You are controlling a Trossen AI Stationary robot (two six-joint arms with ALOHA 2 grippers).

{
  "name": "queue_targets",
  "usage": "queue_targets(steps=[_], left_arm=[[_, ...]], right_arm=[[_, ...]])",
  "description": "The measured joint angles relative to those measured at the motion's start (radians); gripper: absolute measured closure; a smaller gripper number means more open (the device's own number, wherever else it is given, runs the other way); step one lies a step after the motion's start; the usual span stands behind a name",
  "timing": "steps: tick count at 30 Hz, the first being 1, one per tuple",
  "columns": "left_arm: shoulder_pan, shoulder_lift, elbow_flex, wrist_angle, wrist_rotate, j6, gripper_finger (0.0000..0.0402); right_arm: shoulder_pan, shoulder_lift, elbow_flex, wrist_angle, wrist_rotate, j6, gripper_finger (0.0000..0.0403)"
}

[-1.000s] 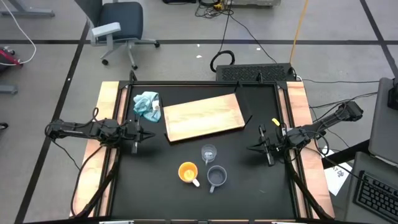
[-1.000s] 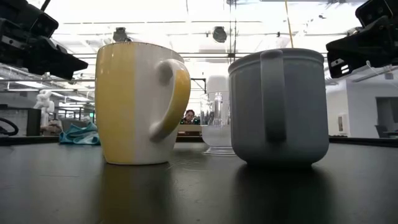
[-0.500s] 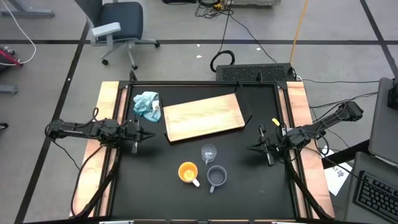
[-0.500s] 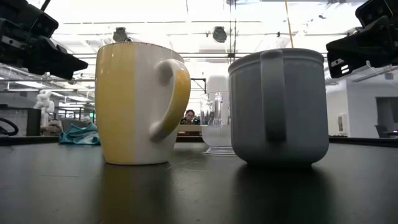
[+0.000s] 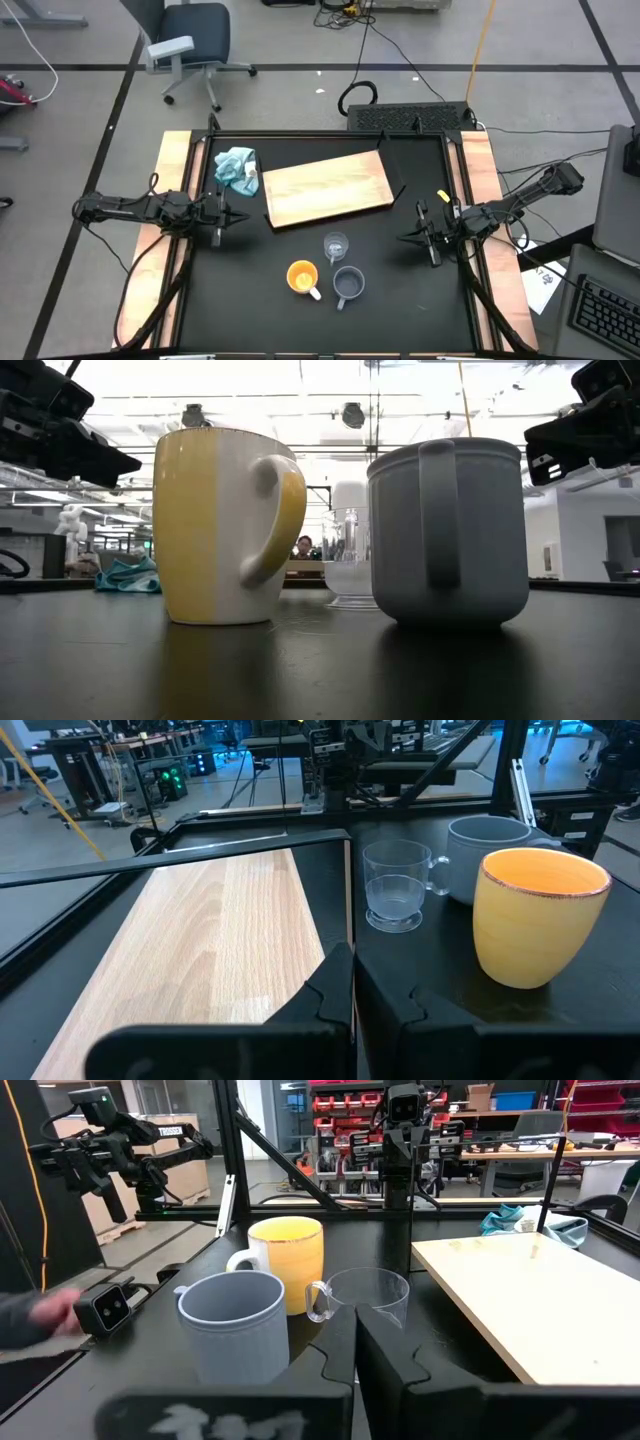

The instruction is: Stack small to large cups/mugs on shelf

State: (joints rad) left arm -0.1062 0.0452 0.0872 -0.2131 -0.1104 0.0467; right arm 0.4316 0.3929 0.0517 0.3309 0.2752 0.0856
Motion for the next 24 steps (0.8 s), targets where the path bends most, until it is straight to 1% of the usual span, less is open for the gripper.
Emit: queue_targets(steps=[19, 24], left_arm=[[0.000, 0.000, 0.000, 0.000, 0.000, 0.000, 0.0385], [0.000, 0.000, 0.000, 0.059, 0.000, 0.000, 0.0385]], right_arm=[[0.000, 0.000, 0.000, 0.000, 0.000, 0.000, 0.0403], [0.000, 0.000, 0.000, 0.000, 0.000, 0.000, 0.0403]])
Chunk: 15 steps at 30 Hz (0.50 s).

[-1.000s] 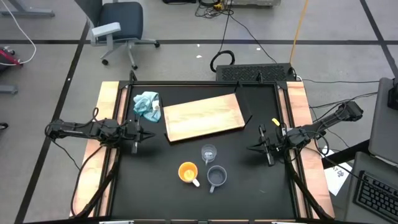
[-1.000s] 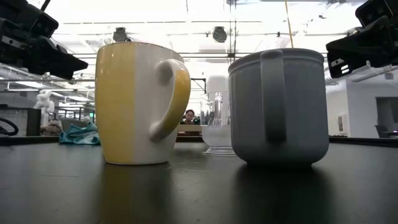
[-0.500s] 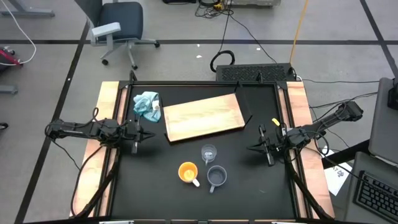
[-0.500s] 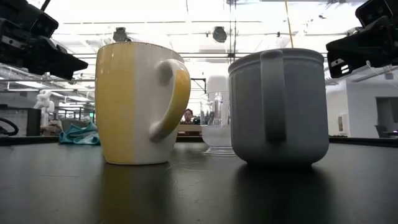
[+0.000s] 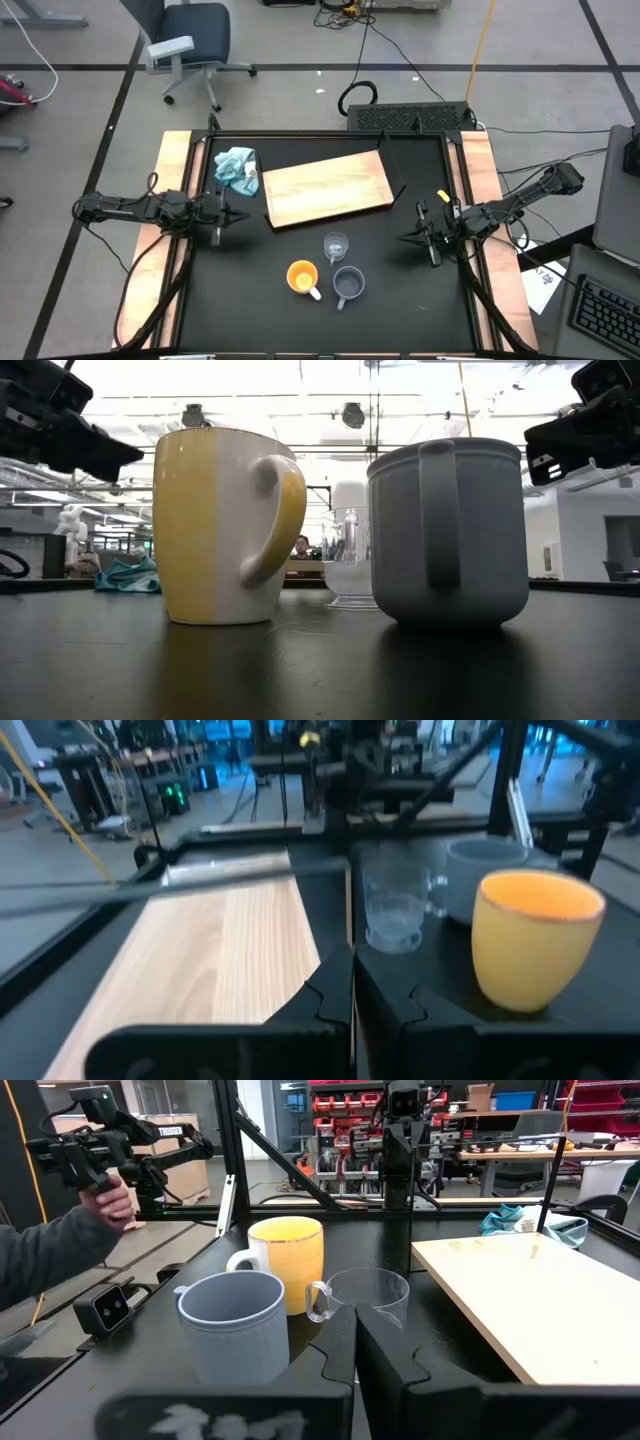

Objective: Stack small to large cups/mugs on shelf
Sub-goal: Put the yellow mug onto the shelf

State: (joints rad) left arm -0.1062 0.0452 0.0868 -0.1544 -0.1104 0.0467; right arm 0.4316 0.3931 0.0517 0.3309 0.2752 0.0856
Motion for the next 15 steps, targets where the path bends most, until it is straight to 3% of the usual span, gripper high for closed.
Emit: queue_targets(steps=[15], left_arm=[[0.000, 0.000, 0.000, 0.197, 0.000, -0.053, 0.0385]], right_arm=[[0.000, 0.000, 0.000, 0.000, 0.000, 0.000, 0.0403]])
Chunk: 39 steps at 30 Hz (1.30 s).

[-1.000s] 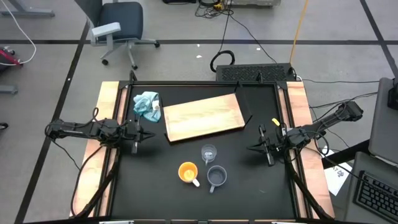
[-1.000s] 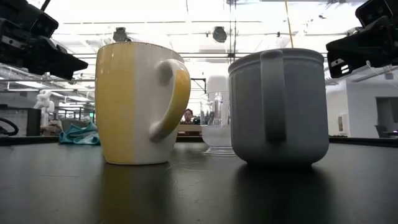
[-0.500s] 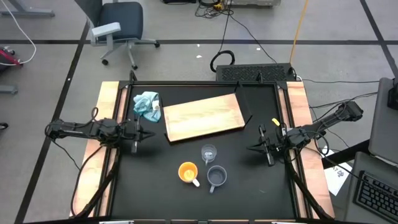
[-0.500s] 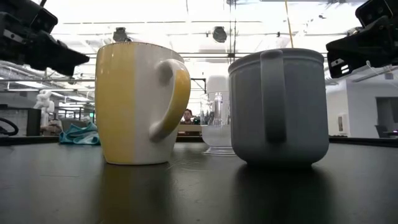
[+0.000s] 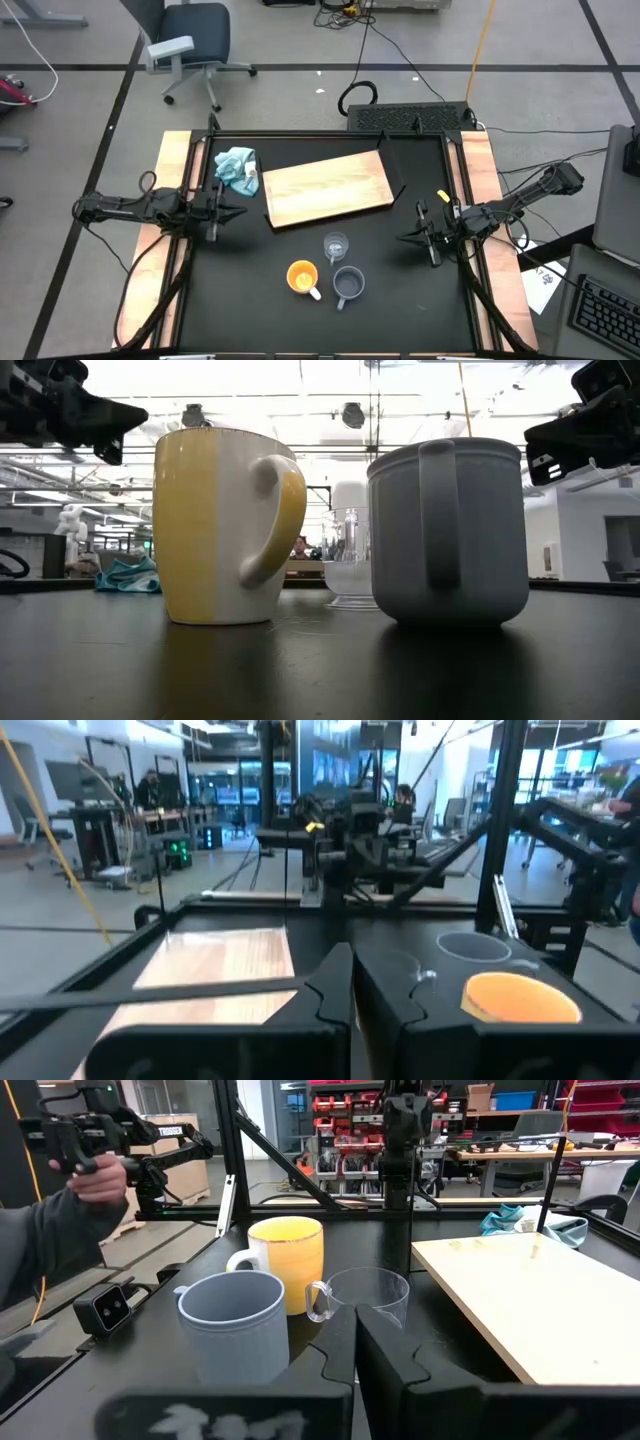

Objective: Stack small to large cups/mugs on shelf
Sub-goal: Put the yellow mug onto the shelf

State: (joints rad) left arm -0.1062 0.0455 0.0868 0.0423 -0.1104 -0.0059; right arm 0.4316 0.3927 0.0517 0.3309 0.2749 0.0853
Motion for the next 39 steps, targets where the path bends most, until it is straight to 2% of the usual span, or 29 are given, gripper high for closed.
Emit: queue_targets(steps=[7, 12, 18, 23, 30, 39], left_arm=[[0.000, 0.002, 0.000, 0.145, 0.007, -0.042, 0.0387], [-0.001, 0.068, 0.016, 0.142, 0.046, -0.084, 0.0398], [-0.030, 0.237, 0.107, 0.151, 0.050, -0.061, 0.0400], [-0.097, 0.417, 0.222, 0.162, 0.066, 0.001, 0.0400], [-0.181, 0.601, 0.376, 0.137, 0.051, 0.059, 0.0401], [-0.252, 0.772, 0.435, 0.238, 0.022, 0.107, 0.0401]], right_arm=[[0.000, 0.000, 0.000, 0.001, 0.000, -0.014, 0.0403], [0.000, 0.000, 0.000, 0.019, 0.000, -0.078, 0.0403], [0.000, 0.000, 0.000, 0.036, 0.000, -0.101, 0.0403], [0.000, 0.000, 0.000, 0.039, 0.000, -0.101, 0.0403], [0.000, 0.000, 0.000, 0.039, 0.000, -0.101, 0.0403], [0.000, 0.000, 0.000, 0.037, 0.000, -0.098, 0.0403]])
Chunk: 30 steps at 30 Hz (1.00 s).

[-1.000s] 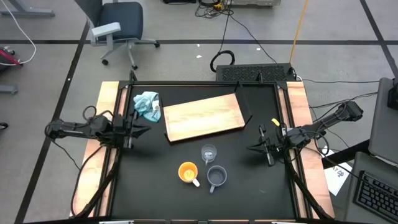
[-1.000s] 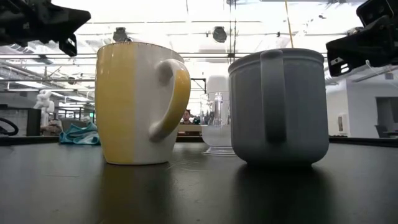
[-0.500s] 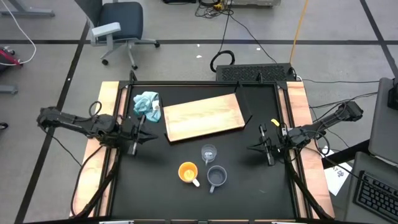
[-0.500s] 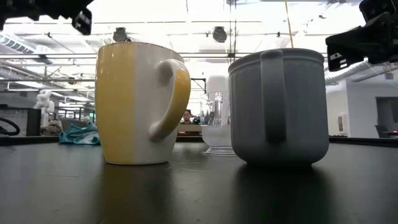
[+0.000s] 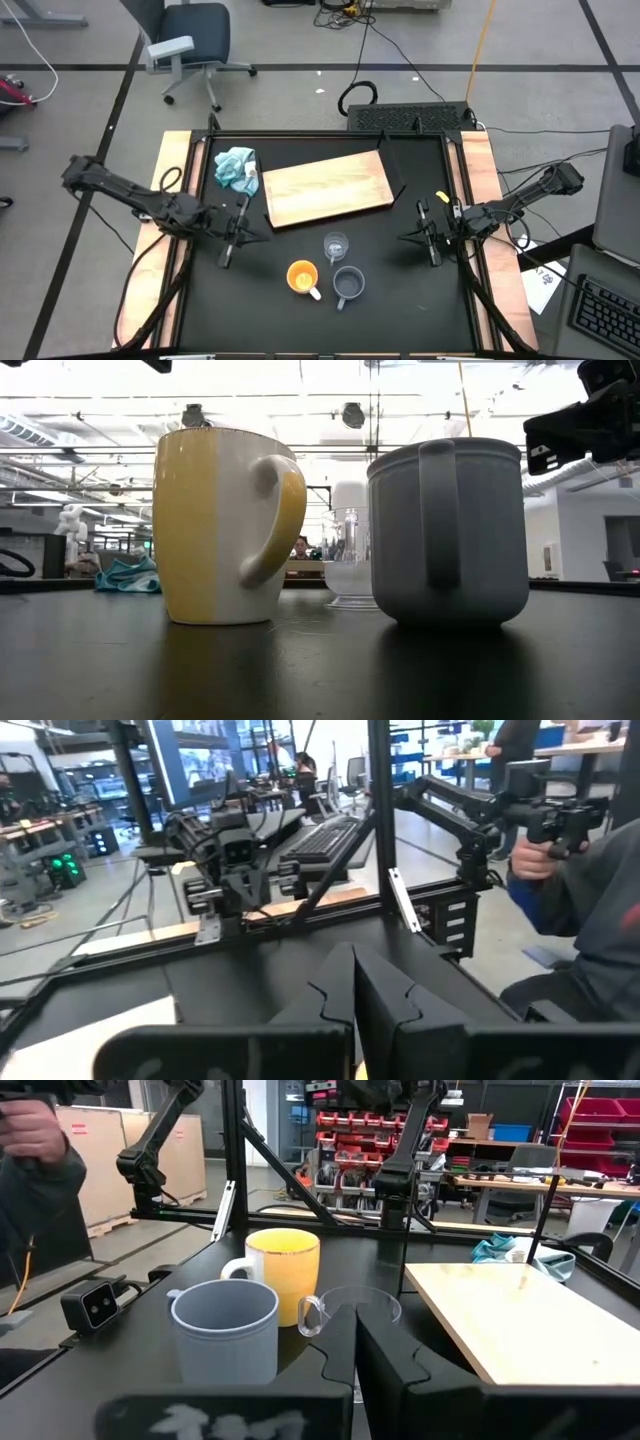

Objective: Stack small to large cups/mugs on shelf
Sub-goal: Put the yellow mug onto the shelf

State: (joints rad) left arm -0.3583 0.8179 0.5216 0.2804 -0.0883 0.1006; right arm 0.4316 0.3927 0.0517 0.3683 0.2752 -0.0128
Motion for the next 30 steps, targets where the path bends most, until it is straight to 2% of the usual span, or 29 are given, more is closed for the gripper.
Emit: queue_targets(steps=[9, 16, 20, 25, 30], left_arm=[[-0.046, 0.185, 0.087, 0.107, -0.072, -0.028, 0.0401], [-0.099, 0.291, 0.206, 0.087, -0.197, -0.061, 0.0401], [-0.127, 0.327, 0.300, -0.058, -0.248, -0.091, 0.0401], [-0.147, 0.382, 0.457, -0.358, -0.368, -0.191, 0.0401], [-0.145, 0.460, 0.604, -0.553, -0.407, -0.321, 0.0401]], right_arm=[[0.000, 0.000, 0.000, 0.000, 0.000, -0.006, 0.0403], [0.000, 0.000, 0.000, 0.000, 0.000, -0.001, 0.0403], [0.000, 0.000, 0.000, 0.000, 0.000, 0.000, 0.0403], [0.000, 0.000, 0.000, 0.000, 0.000, -0.003, 0.0403], [0.000, 0.000, 0.000, -0.006, 0.000, -0.009, 0.0403]])
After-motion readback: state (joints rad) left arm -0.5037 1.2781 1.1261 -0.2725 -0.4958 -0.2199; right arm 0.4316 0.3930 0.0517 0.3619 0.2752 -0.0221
